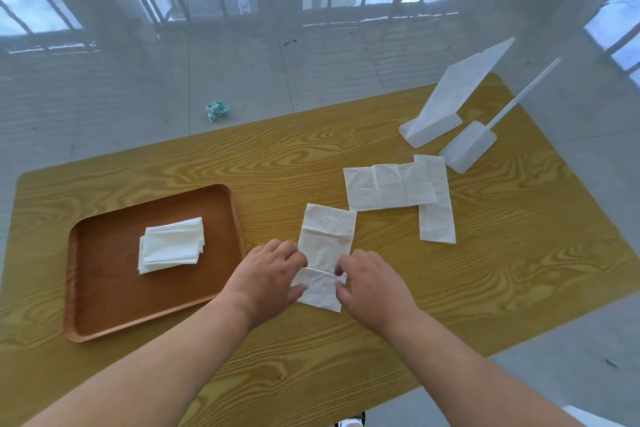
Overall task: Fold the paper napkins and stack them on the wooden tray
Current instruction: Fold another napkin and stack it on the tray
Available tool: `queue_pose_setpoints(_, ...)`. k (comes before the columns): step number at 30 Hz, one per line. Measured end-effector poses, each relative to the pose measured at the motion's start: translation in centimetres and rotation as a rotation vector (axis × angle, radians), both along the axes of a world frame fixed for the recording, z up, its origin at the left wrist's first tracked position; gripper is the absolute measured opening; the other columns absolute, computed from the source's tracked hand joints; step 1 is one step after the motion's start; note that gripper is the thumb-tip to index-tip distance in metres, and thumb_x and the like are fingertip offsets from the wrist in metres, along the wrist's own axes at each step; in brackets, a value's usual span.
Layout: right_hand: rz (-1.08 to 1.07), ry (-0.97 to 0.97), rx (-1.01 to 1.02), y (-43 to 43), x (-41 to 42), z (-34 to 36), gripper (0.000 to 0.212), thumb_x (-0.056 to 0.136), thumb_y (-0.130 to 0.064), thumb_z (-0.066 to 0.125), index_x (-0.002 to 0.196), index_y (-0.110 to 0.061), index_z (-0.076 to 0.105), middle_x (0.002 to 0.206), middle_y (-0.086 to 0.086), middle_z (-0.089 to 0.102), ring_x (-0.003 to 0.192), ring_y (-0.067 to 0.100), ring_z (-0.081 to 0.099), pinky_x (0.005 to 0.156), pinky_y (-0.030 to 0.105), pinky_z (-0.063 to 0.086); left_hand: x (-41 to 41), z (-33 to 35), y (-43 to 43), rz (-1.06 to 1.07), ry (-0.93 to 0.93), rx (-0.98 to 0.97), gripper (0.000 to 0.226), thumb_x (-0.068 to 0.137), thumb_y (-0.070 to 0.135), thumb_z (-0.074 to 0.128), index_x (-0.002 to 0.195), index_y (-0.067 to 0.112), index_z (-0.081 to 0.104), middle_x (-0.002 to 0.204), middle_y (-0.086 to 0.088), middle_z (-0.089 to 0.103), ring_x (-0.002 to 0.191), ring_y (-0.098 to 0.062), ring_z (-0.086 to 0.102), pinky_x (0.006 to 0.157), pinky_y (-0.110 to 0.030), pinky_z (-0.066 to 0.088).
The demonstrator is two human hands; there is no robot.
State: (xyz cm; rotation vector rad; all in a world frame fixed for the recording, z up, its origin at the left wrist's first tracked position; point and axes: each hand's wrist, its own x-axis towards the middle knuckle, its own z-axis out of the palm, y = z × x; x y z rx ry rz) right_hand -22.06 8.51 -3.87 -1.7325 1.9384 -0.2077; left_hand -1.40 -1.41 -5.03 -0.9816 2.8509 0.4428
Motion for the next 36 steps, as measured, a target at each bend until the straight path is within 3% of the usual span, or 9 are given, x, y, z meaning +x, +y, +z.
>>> queue_pose_setpoints(5,0.222,0.095,-0.002,0.9,0.9,-0.9,0.037,0.09,-0.052,0.059,0.118,-0.026,0.062,0.109,-0.005,0.058,0.102,0.017,0.05,0.092,0.034,0.047,0.5,-0.3,0.3,-0.08,0.01,0.012,0.048,0.087,0.063,0.054,0.117,0.027,0.066,0.114,0.009,0.062,0.104,-0.016,0.056,0.088,-0.036,0.052)
queue_pose_setpoints(8,0.282,0.163,-0.008,1.3,1.6,-1.4,0.032,0.091,-0.042,0.057,0.116,-0.022,0.06,0.109,-0.001,0.057,0.101,0.021,0.051,0.091,0.037,0.048,0.8,-0.3,0.6,-0.053,0.006,0.033,0.051,0.085,0.064,0.052,0.117,0.027,0.066,0.114,0.009,0.062,0.106,-0.016,0.056,0.09,-0.035,0.05)
queue_pose_setpoints(11,0.246,0.179,-0.043,1.1,1.9,-1.6,0.013,0.096,-0.026,0.049,0.101,-0.02,0.06,0.101,0.0,0.057,0.093,0.022,0.05,0.086,0.04,0.049,1.0,-0.2,1.0,-0.054,-0.039,0.059,0.061,0.081,0.071,0.048,0.123,0.028,0.063,0.12,0.009,0.059,0.11,-0.016,0.052,0.094,-0.035,0.047)
queue_pose_setpoints(16,0.118,-0.012,0.002,0.9,1.5,-0.9,0.016,0.092,-0.034,0.051,0.098,-0.024,0.062,0.097,-0.007,0.057,0.094,0.015,0.048,0.087,0.03,0.045,0.8,0.2,1.3,-0.104,-0.166,0.14,0.074,0.075,0.073,0.046,0.137,0.033,0.046,0.135,0.011,0.048,0.122,-0.016,0.045,0.104,-0.035,0.041)
queue_pose_setpoints(20,-0.011,-0.171,0.09,0.5,0.7,0.6,0.01,0.087,-0.039,0.053,0.086,-0.03,0.055,0.087,-0.014,0.057,0.087,0.009,0.052,0.078,0.032,0.051,0.2,1.2,0.9,-0.058,-0.127,0.17,0.028,0.091,0.049,0.051,0.11,0.03,0.061,0.11,0.01,0.064,0.104,-0.017,0.059,0.087,-0.033,0.047)
queue_pose_setpoints(24,-0.156,-0.209,0.032,-0.2,-0.1,1.1,0.02,0.091,-0.042,0.053,0.106,-0.03,0.059,0.098,-0.017,0.057,0.094,0.004,0.052,0.081,0.029,0.049,-0.6,1.8,0.5,0.197,-0.084,0.309,0.033,0.097,0.056,0.039,0.079,0.031,0.053,0.081,0.012,0.061,0.077,-0.015,0.06,0.066,-0.037,0.051)
queue_pose_setpoints(26,-0.224,-0.157,-0.062,-0.2,-0.2,0.9,0.035,0.095,-0.043,0.054,0.125,-0.025,0.056,0.108,-0.016,0.052,0.104,0.005,0.047,0.088,0.026,0.042,-0.7,1.9,0.4,0.291,-0.015,0.288,0.033,0.098,0.059,0.04,0.097,0.033,0.06,0.098,0.014,0.064,0.092,-0.013,0.063,0.076,-0.037,0.054)
queue_pose_setpoints(29,-0.181,-0.029,-0.159,0.0,-0.3,0.8,0.038,0.095,-0.038,0.057,0.13,-0.021,0.056,0.114,-0.008,0.056,0.109,0.013,0.05,0.096,0.029,0.044,-0.6,1.5,0.5,0.285,0.108,0.076,0.048,0.095,0.055,0.054,0.13,0.022,0.054,0.123,0.002,0.058,0.113,-0.021,0.055,0.093,-0.04,0.052)
queue_pose_setpoints(36,0.197,0.2,-0.049,1.0,0.3,-0.3,0.027,0.096,-0.04,0.053,0.116,-0.024,0.061,0.11,-0.002,0.057,0.103,0.02,0.049,0.095,0.037,0.048,-1.0,0.8,1.8,-0.119,-0.089,-0.057,0.043,0.094,0.057,0.05,0.117,0.023,0.063,0.116,0.003,0.061,0.105,-0.021,0.055,0.09,-0.038,0.049)
